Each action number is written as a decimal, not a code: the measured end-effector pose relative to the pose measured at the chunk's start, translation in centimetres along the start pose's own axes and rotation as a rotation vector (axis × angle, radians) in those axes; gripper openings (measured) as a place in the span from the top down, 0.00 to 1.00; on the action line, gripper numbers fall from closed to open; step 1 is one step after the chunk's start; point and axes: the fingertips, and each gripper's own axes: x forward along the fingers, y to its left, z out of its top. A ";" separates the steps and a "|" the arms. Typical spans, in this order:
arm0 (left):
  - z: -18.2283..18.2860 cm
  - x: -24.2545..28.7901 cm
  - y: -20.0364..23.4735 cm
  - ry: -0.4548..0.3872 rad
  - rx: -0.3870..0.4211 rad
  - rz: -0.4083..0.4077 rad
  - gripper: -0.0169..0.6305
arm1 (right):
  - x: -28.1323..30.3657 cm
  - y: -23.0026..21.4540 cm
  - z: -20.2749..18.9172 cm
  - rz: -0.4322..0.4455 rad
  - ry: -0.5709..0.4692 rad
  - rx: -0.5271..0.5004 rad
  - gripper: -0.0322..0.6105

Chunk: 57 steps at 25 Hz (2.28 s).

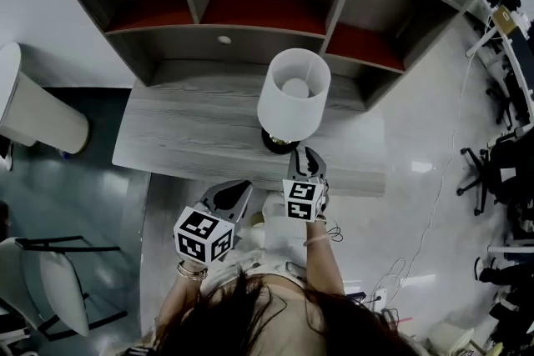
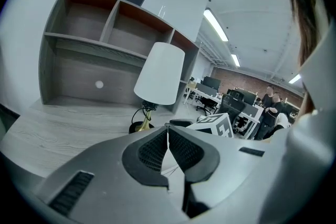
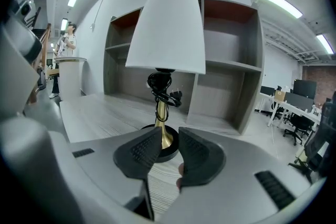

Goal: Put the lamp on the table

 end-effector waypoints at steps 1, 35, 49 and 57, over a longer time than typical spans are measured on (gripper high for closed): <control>0.1 -0.2 -0.2 -0.008 0.006 0.001 0.95 | -0.3 -0.1 0.1 -0.001 -0.004 -0.005 0.79; -7.7 -6.7 -14.1 -0.073 -0.035 0.180 0.95 | -15.3 -3.2 -1.3 0.159 -0.095 -0.112 0.85; -9.6 -8.8 -19.0 -0.093 0.009 0.174 0.95 | -23.3 -5.3 -3.2 0.105 -0.104 0.007 0.88; -11.9 -9.6 -21.5 -0.076 0.028 0.170 0.95 | -26.1 -5.6 -5.6 0.103 -0.092 0.048 0.90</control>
